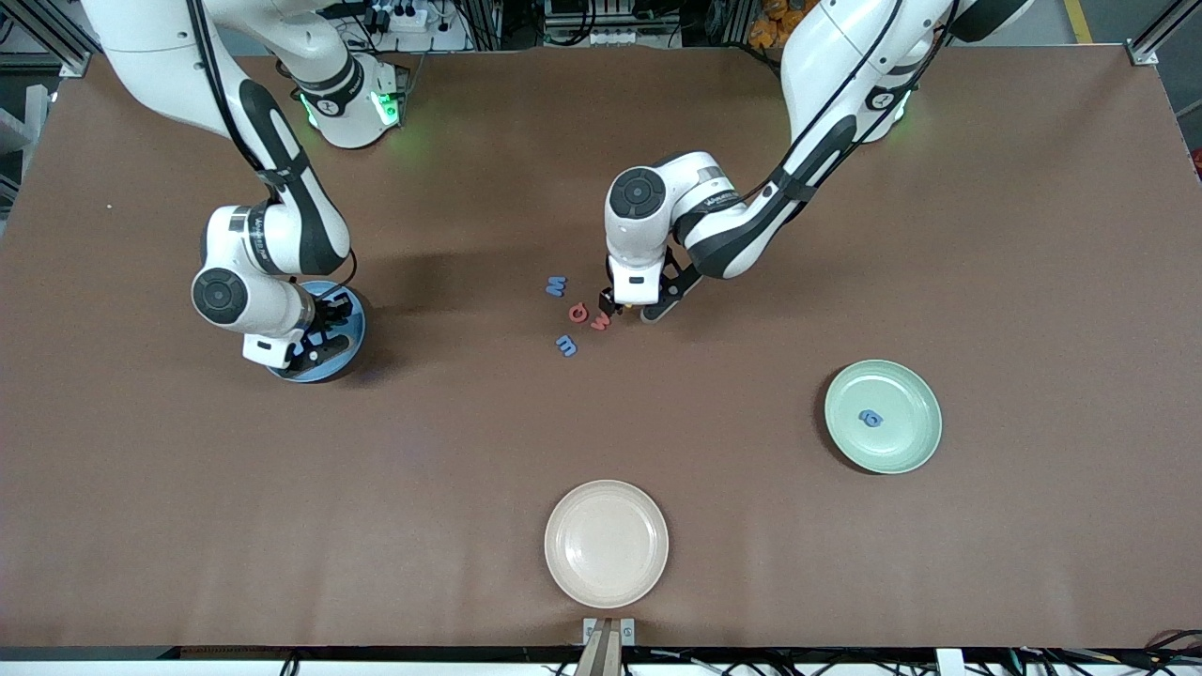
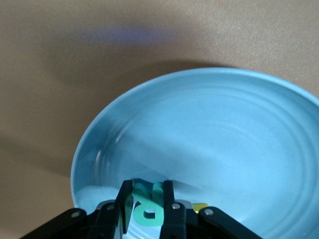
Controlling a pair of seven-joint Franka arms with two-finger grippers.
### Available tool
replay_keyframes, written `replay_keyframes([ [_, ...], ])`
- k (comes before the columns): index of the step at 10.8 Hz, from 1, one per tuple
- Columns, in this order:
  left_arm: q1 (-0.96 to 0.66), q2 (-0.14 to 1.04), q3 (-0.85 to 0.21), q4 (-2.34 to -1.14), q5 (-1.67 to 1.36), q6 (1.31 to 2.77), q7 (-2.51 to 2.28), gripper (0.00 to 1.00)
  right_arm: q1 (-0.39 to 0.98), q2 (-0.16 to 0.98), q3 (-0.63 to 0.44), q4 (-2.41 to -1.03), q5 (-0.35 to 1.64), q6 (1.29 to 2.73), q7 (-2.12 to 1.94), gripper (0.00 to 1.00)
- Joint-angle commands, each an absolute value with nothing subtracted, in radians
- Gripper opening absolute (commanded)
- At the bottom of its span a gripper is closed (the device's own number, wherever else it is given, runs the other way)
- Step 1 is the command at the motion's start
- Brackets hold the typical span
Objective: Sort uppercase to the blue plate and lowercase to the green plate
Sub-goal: 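Open the right gripper to drop the R onto the blue plate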
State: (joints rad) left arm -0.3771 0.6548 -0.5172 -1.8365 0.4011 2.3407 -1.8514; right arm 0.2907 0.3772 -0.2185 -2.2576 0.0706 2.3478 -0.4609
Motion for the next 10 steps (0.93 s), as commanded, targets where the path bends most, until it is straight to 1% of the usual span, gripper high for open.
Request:
replay_keyframes([
  [1,-0.382,0.658,-0.509,-1.842,0.430,2.373,-1.882,0.94,0.272,0.342,-0.210,-2.292,0.118,2.320,-0.494,0.22],
  [2,-0.382,0.661,-0.509,-1.844,0.430,2.393,-1.893,0.92,0.270,0.344,-0.210,-2.292,0.135,2.303,-0.495,0.24],
  [4,-0.382,0.673,-0.509,-1.842,0.430,2.413,-1.899,0.89,0.270,0.344,-0.210,-2.290,0.143,2.277,-0.494,0.40],
  [5,-0.385,0.676,-0.508,-1.842,0.431,2.421,-1.899,0.88,0.270,0.345,-0.210,-2.289,0.143,2.276,-0.494,0.64],
  [7,-0.390,0.683,-0.509,-1.842,0.431,2.424,-1.899,0.87,0.270,0.345,-0.210,-2.283,0.144,2.270,-0.486,0.73],
  [10,-0.400,0.695,-0.506,-1.844,0.431,2.439,-1.901,0.82,0.270,0.345,-0.210,-2.228,0.189,2.173,-0.485,0.75],
])
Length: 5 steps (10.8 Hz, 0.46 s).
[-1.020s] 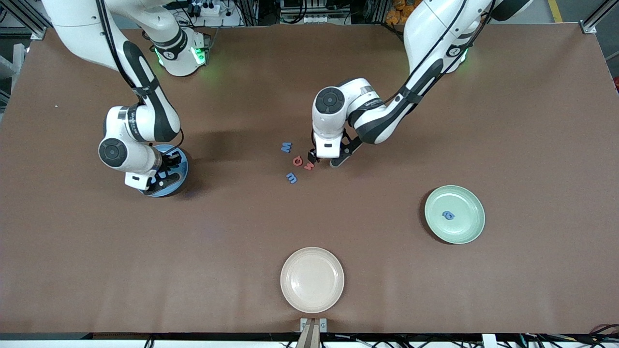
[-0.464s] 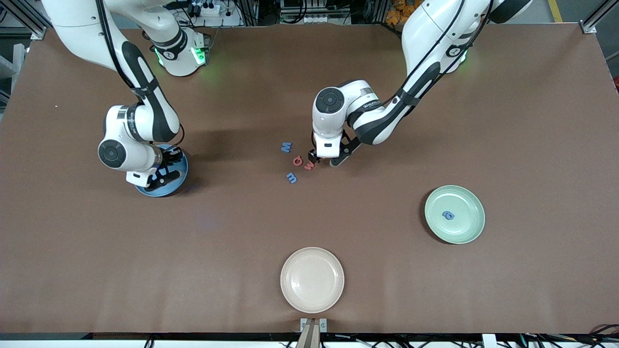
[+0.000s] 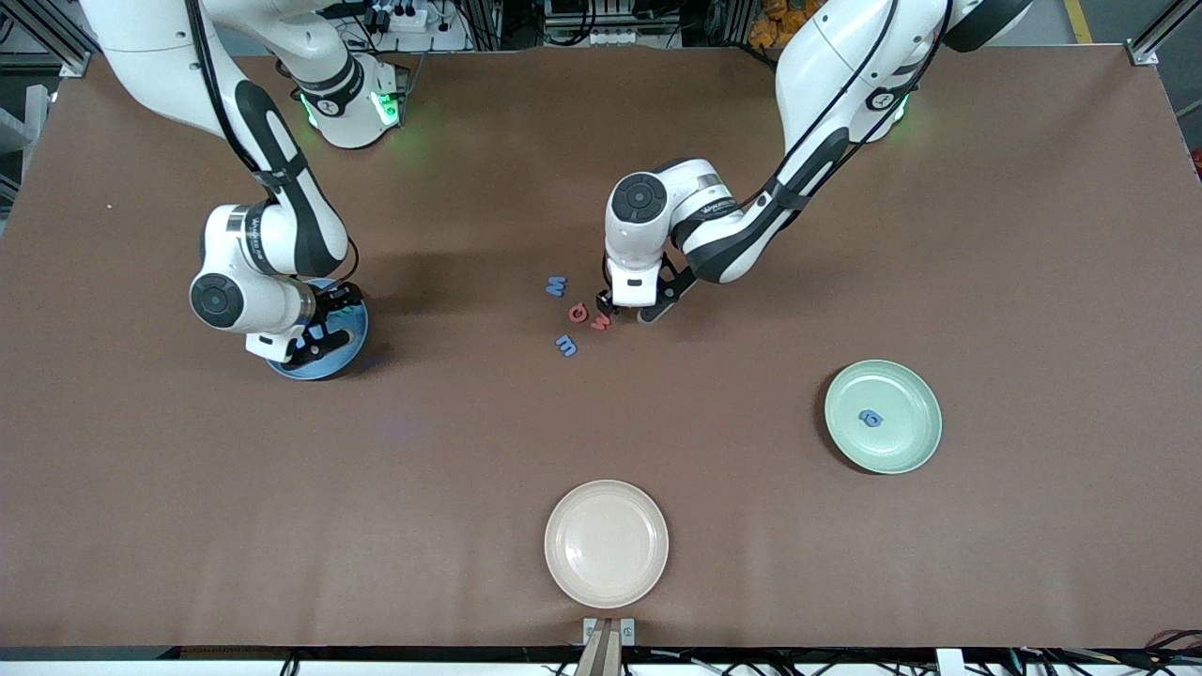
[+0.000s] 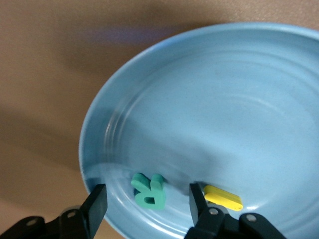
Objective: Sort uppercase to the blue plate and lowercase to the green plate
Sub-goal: 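Open the right gripper to drop the R onto the blue plate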
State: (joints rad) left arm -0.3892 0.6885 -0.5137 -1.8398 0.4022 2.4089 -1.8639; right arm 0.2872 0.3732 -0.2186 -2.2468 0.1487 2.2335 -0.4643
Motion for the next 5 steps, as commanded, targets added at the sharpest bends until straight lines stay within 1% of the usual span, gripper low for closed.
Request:
replay_keyframes([
  [1,-0.402,0.699,-0.500,-1.844,0.431,2.444,-1.901,0.79,0.271,0.345,-0.210,-2.200,0.189,2.130,-0.482,0.75],
  [5,-0.442,0.707,-0.463,-1.842,0.431,2.445,-1.901,0.76,0.275,0.345,-0.210,-2.119,0.198,2.039,-0.457,0.76],
])
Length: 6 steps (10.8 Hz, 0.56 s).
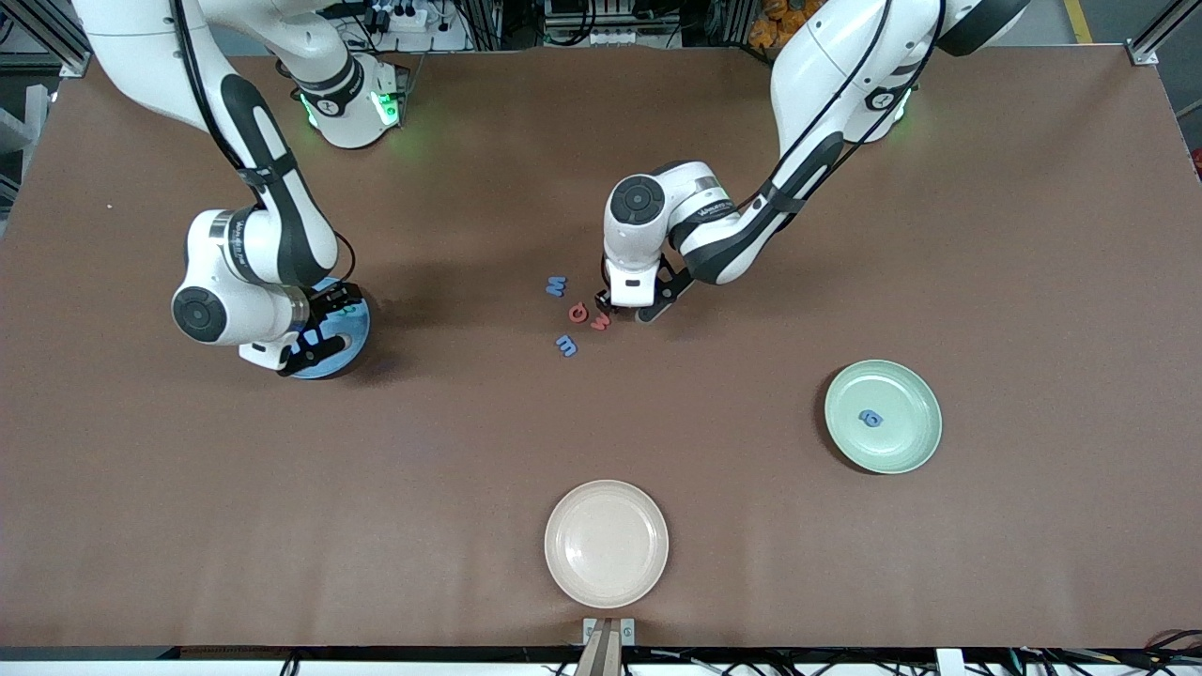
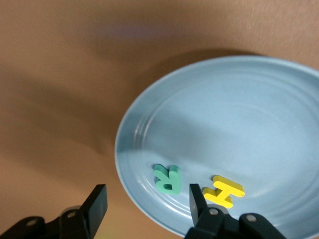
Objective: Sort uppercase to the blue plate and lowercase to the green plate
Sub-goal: 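Open the right gripper to drop the R onto the blue plate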
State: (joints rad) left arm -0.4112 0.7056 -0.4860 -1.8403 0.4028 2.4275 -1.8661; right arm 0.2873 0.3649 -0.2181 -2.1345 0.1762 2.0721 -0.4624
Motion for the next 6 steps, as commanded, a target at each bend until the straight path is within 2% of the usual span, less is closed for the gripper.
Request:
replay_keyframes([
  [1,-0.443,0.709,-0.462,-1.839,0.431,2.447,-1.901,0.75,0.275,0.347,-0.209,-2.099,0.196,2.027,-0.427,0.83],
  [3,-0.445,0.712,-0.463,-1.836,0.430,2.447,-1.901,0.71,0.276,0.347,-0.209,-2.059,0.196,1.996,-0.416,0.83],
  [5,-0.443,0.712,-0.463,-1.836,0.430,2.447,-1.901,0.58,0.279,0.347,-0.204,-2.013,0.196,1.948,-0.364,0.83],
  [6,-0.443,0.713,-0.462,-1.836,0.430,2.447,-1.901,0.48,0.282,0.348,-0.198,-1.990,0.196,1.918,-0.332,0.83],
])
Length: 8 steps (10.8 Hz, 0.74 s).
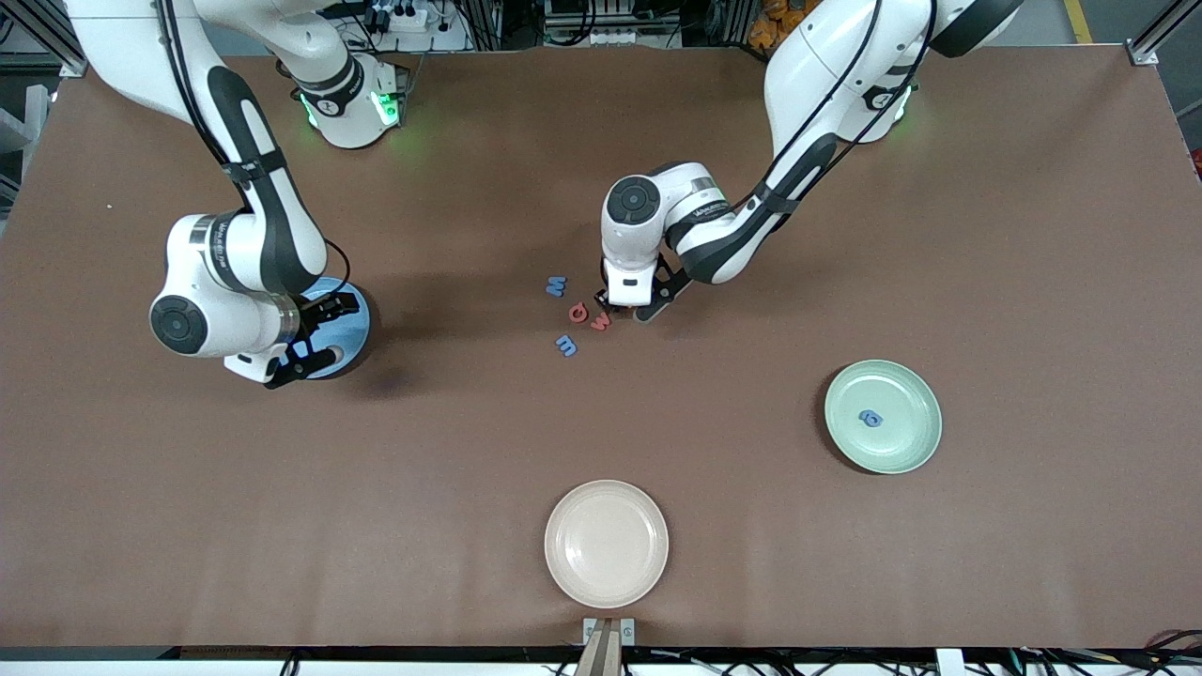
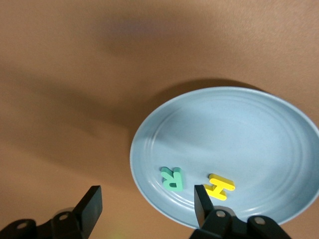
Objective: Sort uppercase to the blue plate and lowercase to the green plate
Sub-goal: 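Grasp the yellow lowercase h with the left gripper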
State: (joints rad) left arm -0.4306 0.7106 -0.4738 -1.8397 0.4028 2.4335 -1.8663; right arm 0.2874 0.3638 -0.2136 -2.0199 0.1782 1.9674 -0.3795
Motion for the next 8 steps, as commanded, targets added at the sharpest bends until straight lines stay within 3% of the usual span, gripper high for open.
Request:
replay_keyframes([
  [1,-0.443,0.715,-0.462,-1.836,0.430,2.447,-1.901,0.40,0.284,0.348,-0.186,-1.973,0.196,1.889,-0.290,0.83],
  [2,-0.440,0.715,-0.459,-1.835,0.431,2.447,-1.901,0.28,0.284,0.347,-0.160,-1.962,0.196,1.879,-0.237,0.83],
  [3,-0.445,0.715,-0.448,-1.835,0.431,2.447,-1.901,0.10,0.284,0.347,-0.143,-1.948,0.196,1.865,-0.203,0.83],
  [4,-0.445,0.709,-0.448,-1.835,0.431,2.447,-1.899,0.00,0.284,0.347,-0.132,-1.933,0.196,1.855,-0.175,0.83],
  [8,-0.384,0.592,-0.448,-1.836,0.437,2.390,-1.882,0.00,0.284,0.341,-0.043,-1.885,0.196,1.813,0.001,0.85],
])
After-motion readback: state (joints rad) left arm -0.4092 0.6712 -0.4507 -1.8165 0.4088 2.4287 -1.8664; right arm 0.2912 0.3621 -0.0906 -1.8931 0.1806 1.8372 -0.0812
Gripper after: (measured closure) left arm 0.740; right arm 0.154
